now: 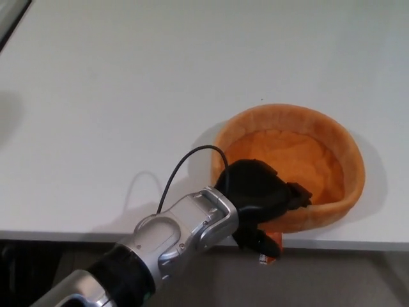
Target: A soft plate is kept in the center of the table close to the robot and the robot uses its left hand to pick up the plate, turns it upside down and places it back on the table
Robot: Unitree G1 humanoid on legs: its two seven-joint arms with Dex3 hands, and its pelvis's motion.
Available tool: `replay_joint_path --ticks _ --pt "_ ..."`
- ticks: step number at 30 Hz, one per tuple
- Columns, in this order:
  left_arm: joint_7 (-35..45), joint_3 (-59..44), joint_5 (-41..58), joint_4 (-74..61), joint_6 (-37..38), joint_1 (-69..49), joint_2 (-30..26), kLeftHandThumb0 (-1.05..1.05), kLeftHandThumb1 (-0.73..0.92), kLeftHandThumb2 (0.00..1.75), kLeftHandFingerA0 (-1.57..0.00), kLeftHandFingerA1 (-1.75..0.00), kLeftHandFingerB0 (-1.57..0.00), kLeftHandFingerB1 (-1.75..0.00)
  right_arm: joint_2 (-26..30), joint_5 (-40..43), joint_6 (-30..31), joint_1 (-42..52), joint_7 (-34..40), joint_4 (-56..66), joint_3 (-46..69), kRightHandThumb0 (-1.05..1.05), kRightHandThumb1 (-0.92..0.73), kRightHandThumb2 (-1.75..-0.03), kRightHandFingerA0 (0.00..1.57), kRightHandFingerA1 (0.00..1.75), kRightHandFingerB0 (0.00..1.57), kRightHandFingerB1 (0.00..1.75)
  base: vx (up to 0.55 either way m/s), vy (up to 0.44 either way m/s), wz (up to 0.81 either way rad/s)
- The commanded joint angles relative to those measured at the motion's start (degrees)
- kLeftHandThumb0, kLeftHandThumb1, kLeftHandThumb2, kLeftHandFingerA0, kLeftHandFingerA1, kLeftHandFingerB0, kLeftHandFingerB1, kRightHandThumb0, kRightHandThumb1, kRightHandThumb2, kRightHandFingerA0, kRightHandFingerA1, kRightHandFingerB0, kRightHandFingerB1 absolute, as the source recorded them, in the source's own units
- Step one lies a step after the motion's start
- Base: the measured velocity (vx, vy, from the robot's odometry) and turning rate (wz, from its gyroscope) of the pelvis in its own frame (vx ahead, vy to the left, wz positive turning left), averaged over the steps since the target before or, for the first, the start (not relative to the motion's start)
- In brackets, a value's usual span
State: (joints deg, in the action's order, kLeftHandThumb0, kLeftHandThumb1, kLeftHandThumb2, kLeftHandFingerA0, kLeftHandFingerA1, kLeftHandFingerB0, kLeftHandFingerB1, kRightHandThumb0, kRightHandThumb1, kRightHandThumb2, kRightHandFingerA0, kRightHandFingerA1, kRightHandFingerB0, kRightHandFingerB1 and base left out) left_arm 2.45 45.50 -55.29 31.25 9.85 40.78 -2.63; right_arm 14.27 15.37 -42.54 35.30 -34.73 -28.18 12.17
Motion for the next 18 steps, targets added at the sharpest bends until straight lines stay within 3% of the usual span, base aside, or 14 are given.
replay_joint_path --ticks 1,4,5,6,7,8,9,11,13,14,15,16,17,18 --pt "-1.71 0.98 -2.69 0.57 -2.02 0.4 -0.55 -0.83 0.62 0.59 -0.9 -1.07 -0.6 -0.43 1.0 0.63 0.79 0.28 -0.54 -0.71 0.56 -0.66 -0.76 -0.64 0.6 0.4 0.39 0.36 0.0 0.0 0.0" --pt "0.42 0.79 -2.84 -0.01 -3.37 -0.04 -1.43 -0.73 0.57 0.58 -0.92 -1.29 -0.75 -0.53 0.8 1.12 2.97 1.82 -0.27 2.14 0.26 -0.66 -0.74 -0.64 0.61 0.41 0.4 0.36 0.0 0.0 0.0" --pt "1.23 1.34 -3.8 -0.13 -4.02 0.19 -1.96 -0.6 0.54 0.57 -0.98 -1.48 -0.86 -0.91 0.75 1.13 3.38 1.87 -0.2 2.18 0.25 -0.67 -0.6 -0.95 0.52 0.54 0.35 0.49 0.0 0.0 0.0" --pt "2.15 1.83 -4.67 -0.21 -4.79 0.44 -2.43 -0.6 0.54 0.57 -0.98 -1.48 -0.86 -0.91 0.65 0.9 3.2 1.68 0.01 1.81 0.31 -0.67 -0.6 -0.95 0.52 0.54 0.35 0.49 0.0 0.0 0.0" --pt "1.65 2.22 -5.44 -0.19 -5.19 0.47 -2.71 -0.61 0.42 0.73 -1.11 -1.43 -0.96 -1.05 0.66 0.97 4.23 1.99 0.16 2.52 0.23 -0.69 -0.6 -0.95 0.52 0.54 0.34 0.49 0.0 0.0 0.0" --pt "0.91 2.45 -5.91 -0.22 -5.48 0.17 -2.91 -0.44 0.45 0.57 -1.12 -1.53 -1.01 -1.06 0.72 0.26 3.75 2.01 0.62 2.24 0.33 -0.7 -0.74 -0.64 0.62 0.39 0.39 0.36 0.0 0.0 0.0" --pt "-0.28 2.59 -6.35 -0.14 -5.9 -0.33 -3.04 -0.31 0.3 0.79 -1.34 -1.38 -1.03 -1.09 0.83 -0.83 2.42 1.8 1.24 1.32 0.54 -0.7 -0.6 -0.95 0.53 0.54 0.34 0.49 0.0 0.0 0.0" --pt "-1.25 3.14 -7.63 -0.08 -6.86 -0.23 -3.26 -0.32 0.3 0.78 -1.37 -1.43 -1.05 -1.15 0.83 0.23 3.02 1.57 0.58 1.4 0.64 -0.69 -0.6 -0.95 0.54 0.55 0.34 0.49 0.0 0.0 0.0" --pt "0.08 4.29 -9.49 -0.86 -7.71 0.45 -4.0 -0.37 0.31 0.79 -1.35 -1.43 -0.99 -1.12 1.02 0.16 2.76 0.93 0.35 0.37 0.7 -0.7 -0.6 -0.95 0.53 0.54 0.33 0.48 0.0 0.0 0.0" --pt "-2.04 5.19 -11.49 -1.49 -8.04 0.62 -4.83 -0.44 0.48 0.58 -1.1 -1.66 -0.92 -1.35 1.16 0.5 4.19 1.14 0.23 1.27 0.57 -0.69 -0.6 -0.94 0.52 0.54 0.33 0.48 0.0 0.0 0.0" --pt "-2.38 5.31 -11.6 -1.63 -7.92 0.65 -5.08 -0.4 0.36 0.83 -1.35 -1.43 -1.01 -1.18 1.17 0.28 4.2 1.2 0.45 1.47 0.57 -0.7 -0.6 -0.95 0.52 0.54 0.33 0.48 0.0 0.0 0.0" --pt "-1.17 4.47 -10.75 -2.13 -9.62 -0.18 -4.47 -0.36 0.44 0.9 -1.32 -1.42 -1.05 -1.24 1.41 -0.79 3.24 1.57 1.06 2.1 0.6 -0.7 -0.76 -0.64 0.6 0.38 0.38 0.34 0.0 0.0 0.0" --pt "-0.64 4.13 -10.41 -2.37 -10.41 -0.55 -4.2 -0.36 0.44 0.9 -1.32 -1.42 -1.05 -1.24 1.51 -1.2 2.87 1.73 1.29 2.36 0.61 -0.7 -0.76 -0.64 0.6 0.38 0.38 0.34 0.0 0.0 0.0" --pt "-0.44 4.65 -10.84 -2.4 -9.41 0.07 -4.81 -0.27 0.61 0.6 -1.05 -1.7 -0.84 -1.34 1.44 -0.87 3.88 1.89 1.27 2.98 0.51 -0.7 -0.61 -0.96 0.52 0.54 0.32 0.48 0.0 0.0 0.0"
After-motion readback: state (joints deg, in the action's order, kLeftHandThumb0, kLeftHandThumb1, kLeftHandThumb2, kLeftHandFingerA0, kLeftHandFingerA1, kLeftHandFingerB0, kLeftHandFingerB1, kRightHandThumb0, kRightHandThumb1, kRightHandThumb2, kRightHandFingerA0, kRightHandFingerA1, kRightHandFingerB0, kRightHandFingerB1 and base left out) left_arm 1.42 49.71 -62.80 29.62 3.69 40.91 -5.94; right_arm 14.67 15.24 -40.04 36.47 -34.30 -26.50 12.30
